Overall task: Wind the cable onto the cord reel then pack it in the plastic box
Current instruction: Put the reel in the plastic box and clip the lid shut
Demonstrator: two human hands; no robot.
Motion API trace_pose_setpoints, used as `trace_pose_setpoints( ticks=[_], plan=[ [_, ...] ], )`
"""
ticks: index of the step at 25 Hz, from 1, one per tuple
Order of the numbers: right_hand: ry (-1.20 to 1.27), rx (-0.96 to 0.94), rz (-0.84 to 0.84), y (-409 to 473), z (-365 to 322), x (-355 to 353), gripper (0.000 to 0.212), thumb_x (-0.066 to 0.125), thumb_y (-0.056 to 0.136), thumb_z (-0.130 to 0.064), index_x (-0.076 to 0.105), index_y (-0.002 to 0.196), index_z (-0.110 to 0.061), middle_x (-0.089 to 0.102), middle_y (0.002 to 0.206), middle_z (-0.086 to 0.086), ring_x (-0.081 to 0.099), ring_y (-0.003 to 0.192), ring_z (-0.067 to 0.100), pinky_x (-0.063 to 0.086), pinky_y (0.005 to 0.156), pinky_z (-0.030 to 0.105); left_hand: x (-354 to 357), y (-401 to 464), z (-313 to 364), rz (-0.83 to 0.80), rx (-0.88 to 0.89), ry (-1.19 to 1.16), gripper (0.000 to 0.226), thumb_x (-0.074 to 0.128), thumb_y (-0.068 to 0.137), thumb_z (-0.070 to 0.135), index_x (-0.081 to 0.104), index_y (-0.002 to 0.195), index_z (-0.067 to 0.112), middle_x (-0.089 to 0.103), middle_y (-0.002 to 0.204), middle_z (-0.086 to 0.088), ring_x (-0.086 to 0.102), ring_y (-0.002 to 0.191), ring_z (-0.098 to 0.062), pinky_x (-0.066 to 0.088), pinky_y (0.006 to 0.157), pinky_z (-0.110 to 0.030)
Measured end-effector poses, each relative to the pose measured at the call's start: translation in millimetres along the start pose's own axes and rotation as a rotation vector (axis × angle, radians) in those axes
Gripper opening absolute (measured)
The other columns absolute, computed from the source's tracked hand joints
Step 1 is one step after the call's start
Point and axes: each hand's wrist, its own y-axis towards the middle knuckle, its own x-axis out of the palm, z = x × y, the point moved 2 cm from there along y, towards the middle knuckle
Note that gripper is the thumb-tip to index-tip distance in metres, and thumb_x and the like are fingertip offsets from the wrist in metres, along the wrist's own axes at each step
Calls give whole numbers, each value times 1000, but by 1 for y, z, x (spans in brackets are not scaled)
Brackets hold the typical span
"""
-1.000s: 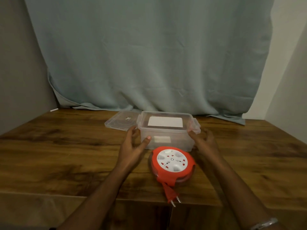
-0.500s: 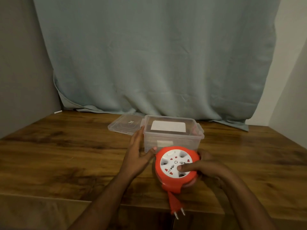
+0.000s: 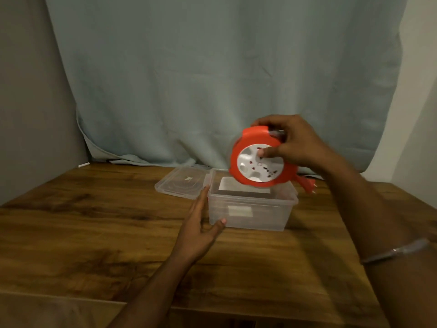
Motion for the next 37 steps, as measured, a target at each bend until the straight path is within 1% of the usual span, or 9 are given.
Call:
trace_pose_setpoints(
  ticks=[8, 11, 14, 18, 22, 26, 29, 31, 37],
  plan=[
    [160, 143, -335, 26, 70, 96, 57, 85, 82, -3, 65, 134, -12, 70, 125, 6, 69, 110, 21, 58, 85, 17, 3, 3, -9, -24, -40, -53, 101, 80, 92, 28, 12, 157, 63, 46, 157, 20, 53, 136, -1, 54, 104, -30],
    [289, 290, -367, 24, 98, 106, 56, 79, 89, -6, 59, 141, -8, 69, 131, 14, 67, 121, 30, 60, 99, 43, 4, 3, -11, -10, -27, -71, 98, 79, 93, 22, 15, 157, 60, 46, 158, 21, 52, 137, -1, 54, 104, -28],
    [-51, 207, -404, 25, 104, 114, 63, 82, 88, -14, 57, 146, -9, 62, 136, 19, 61, 125, 34, 51, 107, 43, 3, 1, -9, 4, -9, -26, 96, 78, 94, 28, 14, 159, 58, 45, 158, 20, 53, 136, 0, 52, 106, -30],
    [-27, 188, 160, 10, 100, 105, 32, 76, 86, -6, 78, 113, -22, 70, 108, 1, 69, 101, 19, 56, 93, 37, 2, -1, -6, 13, -1, -4, 90, 75, 96, 26, 17, 155, 63, 44, 159, 19, 50, 139, -3, 52, 108, -33],
    [185, 196, 798, -47, 113, 90, 16, 67, 89, -31, 68, 105, -34, 72, 104, -3, 68, 95, 14, 56, 85, 28, -4, 5, -4, 216, -6, 65, 91, 60, 95, -4, 28, 156, 56, 38, 159, 11, 50, 136, -11, 57, 101, -45],
    [442, 381, 736, -98, 136, 127, 39, 64, 96, -52, 61, 130, -33, 65, 129, -6, 64, 117, 19, 59, 93, 43, -20, 37, -8, 221, -78, 386, 82, 58, 89, -12, 40, 158, 29, 35, 161, 4, 48, 125, -1, 53, 94, -23],
    [450, 403, 684, -105, 138, 137, 60, 50, 92, -73, 59, 133, -30, 66, 127, -5, 66, 113, 19, 62, 87, 54, -33, 73, -25, -10, -180, 731, 76, 63, 94, -1, 34, 161, 20, 32, 167, -3, 38, 148, -23, 43, 116, -41],
    [395, 390, 694, -105, 137, 136, 67, 43, 90, -82, 54, 134, -32, 64, 128, -5, 65, 112, 18, 62, 84, 54, -40, 88, -38, -117, -212, 870, 62, 63, 99, 12, 41, 157, 20, 46, 157, -7, 47, 140, -25, 42, 115, -43],
    [337, 347, 718, -107, 129, 134, 60, 42, 90, -82, 46, 132, -40, 59, 123, -14, 64, 105, 2, 65, 75, 42, -38, 97, -44, 6, 21, 979, 8, 66, 98, 25, 66, 106, 28, 63, 109, 3, 59, 102, -16, 52, 93, -39]
  ],
)
